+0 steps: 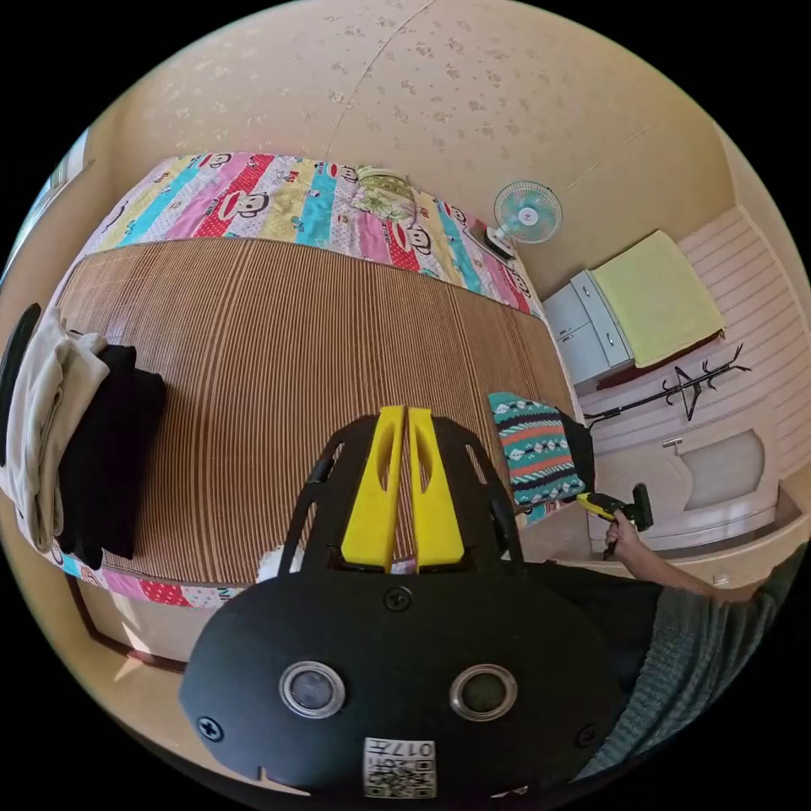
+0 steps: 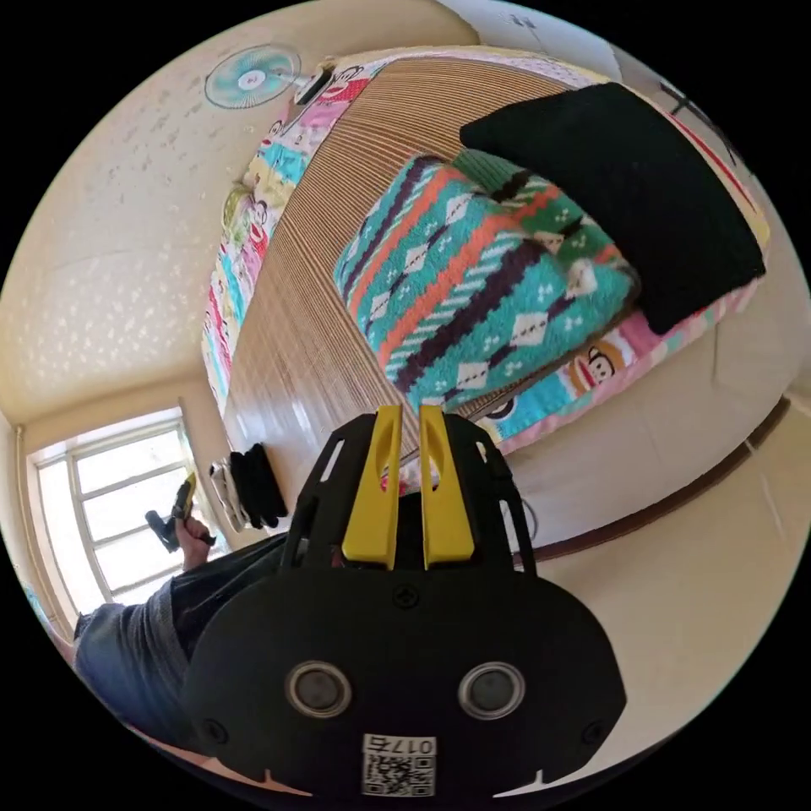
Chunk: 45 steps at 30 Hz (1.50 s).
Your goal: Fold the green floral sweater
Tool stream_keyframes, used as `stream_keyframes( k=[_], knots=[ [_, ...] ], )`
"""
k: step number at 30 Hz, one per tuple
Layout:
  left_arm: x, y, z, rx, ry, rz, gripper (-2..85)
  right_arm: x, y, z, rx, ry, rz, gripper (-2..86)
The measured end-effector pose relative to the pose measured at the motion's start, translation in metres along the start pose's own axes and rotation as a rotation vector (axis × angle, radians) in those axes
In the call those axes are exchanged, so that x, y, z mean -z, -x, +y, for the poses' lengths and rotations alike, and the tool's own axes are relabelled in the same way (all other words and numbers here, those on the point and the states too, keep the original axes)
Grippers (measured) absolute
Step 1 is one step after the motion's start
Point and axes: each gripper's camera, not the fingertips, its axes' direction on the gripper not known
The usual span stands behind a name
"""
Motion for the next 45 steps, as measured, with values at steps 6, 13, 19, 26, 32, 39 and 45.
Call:
stream_keyframes(
  k=[6,13,19,26,32,39,45],
  knots=[
    [-0.035,-0.047,-0.002,0.075,0.037,-0.018,-0.3,0.008,0.005,-0.093,0.132,0.066,0.28,17.3],
    [-0.078,-0.074,-0.025,0.062,0.191,0.02,6.6,-0.03,-0.021,-0.131,0.112,0.187,0.223,12.9],
    [-0.138,-0.109,-0.081,-0.026,0.29,0.203,9.6,-0.008,0.005,-0.051,0.398,0.129,0.048,6.7],
    [-0.255,-0.162,-0.15,-0.04,0.527,0.529,18.2,-0.017,0.023,0.034,0.596,0.24,-0.21,6.2],
    [-0.336,-0.124,-0.185,0.251,0.641,0.588,23.3,-0.058,0.031,0.083,0.705,0.357,-0.165,5.5],
    [-0.386,-0.088,-0.181,0.282,0.976,0.405,8.3,-0.091,0.029,0.131,0.797,0.477,-0.169,3.9],
    [-0.31,-0.062,-0.178,0.056,0.752,0.815,5.6,-0.066,0.054,0.169,0.959,0.494,-0.4,2.9]
  ],
)
